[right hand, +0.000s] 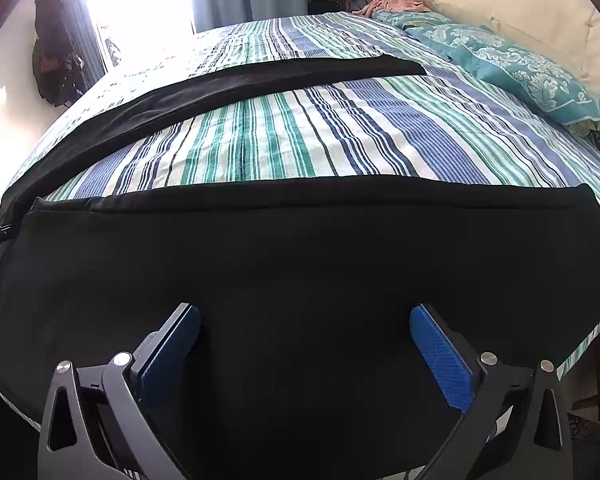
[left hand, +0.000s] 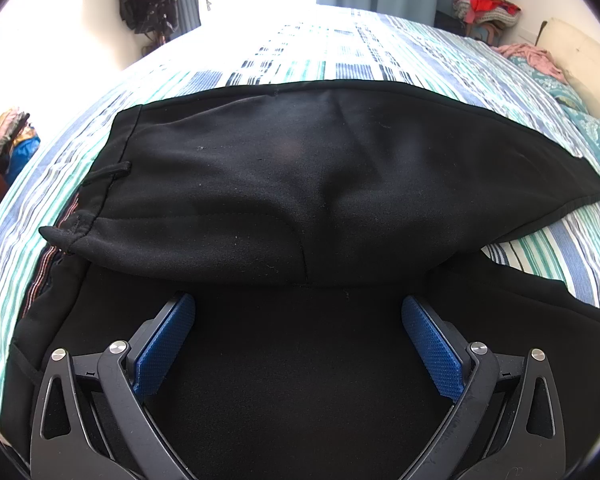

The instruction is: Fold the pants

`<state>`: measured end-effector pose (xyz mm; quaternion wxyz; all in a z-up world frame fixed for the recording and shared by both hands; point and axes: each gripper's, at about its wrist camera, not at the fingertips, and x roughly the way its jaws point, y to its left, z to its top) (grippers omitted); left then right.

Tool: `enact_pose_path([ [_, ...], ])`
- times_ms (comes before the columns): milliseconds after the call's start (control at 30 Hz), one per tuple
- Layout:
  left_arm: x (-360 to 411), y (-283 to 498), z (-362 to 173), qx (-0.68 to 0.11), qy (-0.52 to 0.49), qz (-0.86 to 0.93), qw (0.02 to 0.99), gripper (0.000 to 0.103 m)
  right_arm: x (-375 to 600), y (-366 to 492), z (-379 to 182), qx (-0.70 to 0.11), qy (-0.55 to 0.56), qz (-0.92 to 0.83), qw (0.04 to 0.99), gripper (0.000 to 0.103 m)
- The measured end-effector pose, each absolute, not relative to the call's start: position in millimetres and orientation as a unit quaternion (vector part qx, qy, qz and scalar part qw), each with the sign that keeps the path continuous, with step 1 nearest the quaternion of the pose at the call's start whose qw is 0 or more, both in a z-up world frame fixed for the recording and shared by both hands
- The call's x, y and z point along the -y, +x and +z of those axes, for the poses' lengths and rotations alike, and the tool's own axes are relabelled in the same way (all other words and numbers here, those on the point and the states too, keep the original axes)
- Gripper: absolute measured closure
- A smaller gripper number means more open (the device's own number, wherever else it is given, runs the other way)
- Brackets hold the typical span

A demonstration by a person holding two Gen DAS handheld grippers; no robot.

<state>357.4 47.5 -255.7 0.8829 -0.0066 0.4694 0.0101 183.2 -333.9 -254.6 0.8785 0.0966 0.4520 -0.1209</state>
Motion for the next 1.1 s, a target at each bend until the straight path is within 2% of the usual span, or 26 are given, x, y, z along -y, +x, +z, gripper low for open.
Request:
enact_pose_path([
  [1100,-47.7,358.1,-255.8,-0.469,-0.007,0.010,0.883,0.000,342.1,181.7,-246.6,-0.467,0.123,-0.107,0.869,0.000],
])
